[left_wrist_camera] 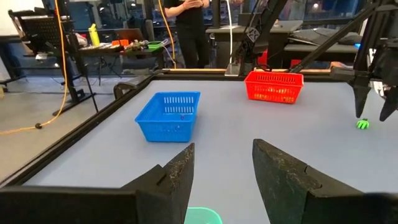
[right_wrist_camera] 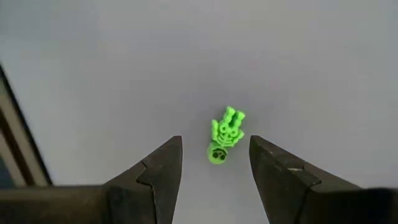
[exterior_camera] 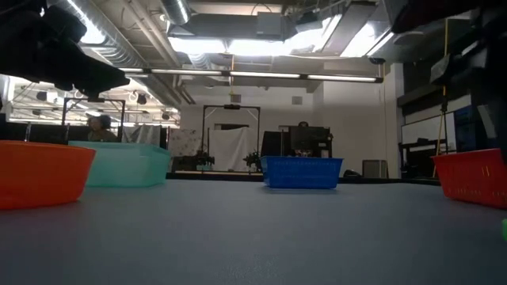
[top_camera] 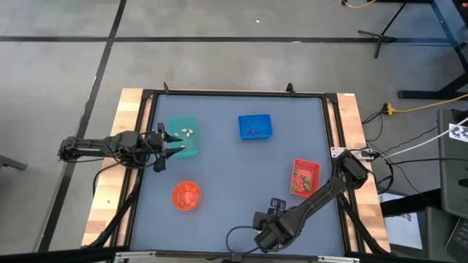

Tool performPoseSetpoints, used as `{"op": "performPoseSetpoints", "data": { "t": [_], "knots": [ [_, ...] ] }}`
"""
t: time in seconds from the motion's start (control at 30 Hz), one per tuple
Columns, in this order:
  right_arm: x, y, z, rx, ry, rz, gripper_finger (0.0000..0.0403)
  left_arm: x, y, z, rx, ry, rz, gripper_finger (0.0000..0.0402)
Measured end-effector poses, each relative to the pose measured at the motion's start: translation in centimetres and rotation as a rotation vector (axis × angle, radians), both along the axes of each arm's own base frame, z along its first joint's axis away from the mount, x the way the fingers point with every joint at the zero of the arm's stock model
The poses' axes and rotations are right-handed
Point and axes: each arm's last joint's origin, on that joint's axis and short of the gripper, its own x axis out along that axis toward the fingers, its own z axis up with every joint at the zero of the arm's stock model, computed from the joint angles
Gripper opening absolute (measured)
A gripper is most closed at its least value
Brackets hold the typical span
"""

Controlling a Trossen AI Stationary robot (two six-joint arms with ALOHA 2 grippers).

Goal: Sort Halloween decoration
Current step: Put the green skeleton toy into the orange bin

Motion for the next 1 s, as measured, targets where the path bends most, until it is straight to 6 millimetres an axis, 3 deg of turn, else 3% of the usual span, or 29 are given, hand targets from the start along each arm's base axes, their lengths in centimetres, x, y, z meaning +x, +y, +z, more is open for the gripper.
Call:
{"op": "performPoseSetpoints", "data": {
  "t": [0.4,1.0],
  "knots": [
    [0.1,-0.7,-0.5,-0.056,0.029,-0.015,0.0184,0.0,-0.1,0.0,0.011,0.004,-0.024,0.0148],
    [0.7,-1.0,-0.9,0.002,0.055,-0.031,0.0184,0.0,-0.1,0.0,0.013,0.004,-0.024,0.0148]
  ]
}}
